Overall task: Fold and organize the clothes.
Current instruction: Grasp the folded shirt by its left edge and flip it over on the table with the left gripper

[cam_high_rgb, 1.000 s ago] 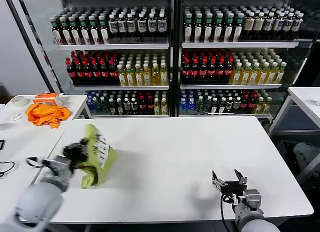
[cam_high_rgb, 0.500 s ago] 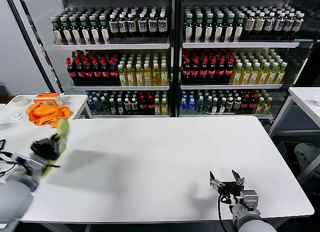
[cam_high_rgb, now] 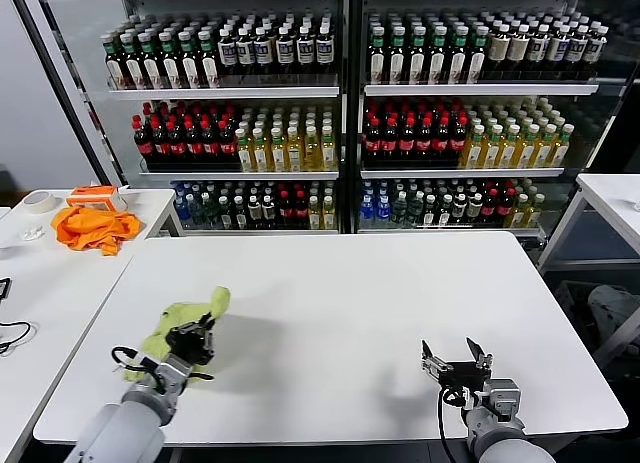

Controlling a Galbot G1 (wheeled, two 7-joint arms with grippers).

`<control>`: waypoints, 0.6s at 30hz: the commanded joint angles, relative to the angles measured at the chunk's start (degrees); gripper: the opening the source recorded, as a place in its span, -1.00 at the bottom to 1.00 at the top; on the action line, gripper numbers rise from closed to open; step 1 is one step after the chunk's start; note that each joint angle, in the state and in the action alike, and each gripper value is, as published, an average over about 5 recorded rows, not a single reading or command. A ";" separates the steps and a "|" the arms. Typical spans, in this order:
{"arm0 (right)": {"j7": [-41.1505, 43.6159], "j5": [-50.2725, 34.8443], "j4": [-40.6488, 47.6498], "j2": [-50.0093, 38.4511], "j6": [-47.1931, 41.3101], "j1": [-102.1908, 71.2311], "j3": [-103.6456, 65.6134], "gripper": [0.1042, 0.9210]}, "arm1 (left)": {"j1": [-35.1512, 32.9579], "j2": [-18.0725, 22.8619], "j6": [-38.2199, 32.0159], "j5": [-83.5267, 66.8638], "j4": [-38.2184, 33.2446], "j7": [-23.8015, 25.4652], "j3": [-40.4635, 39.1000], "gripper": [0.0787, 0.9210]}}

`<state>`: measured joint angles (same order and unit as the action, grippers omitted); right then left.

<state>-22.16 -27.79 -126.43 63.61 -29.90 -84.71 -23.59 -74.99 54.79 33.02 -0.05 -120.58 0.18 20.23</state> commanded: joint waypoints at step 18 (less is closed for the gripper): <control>-0.61 -0.01 -1.94 -0.50 -1.18 0.18 -1.57 0.76 | 16.80 21.40 0.11 -42.44 9.53 -21.32 -12.61 -0.96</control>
<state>-22.75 -27.75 -128.09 63.15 -30.91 -84.65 -24.97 -64.34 67.77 33.21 -20.14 -115.05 -10.85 10.20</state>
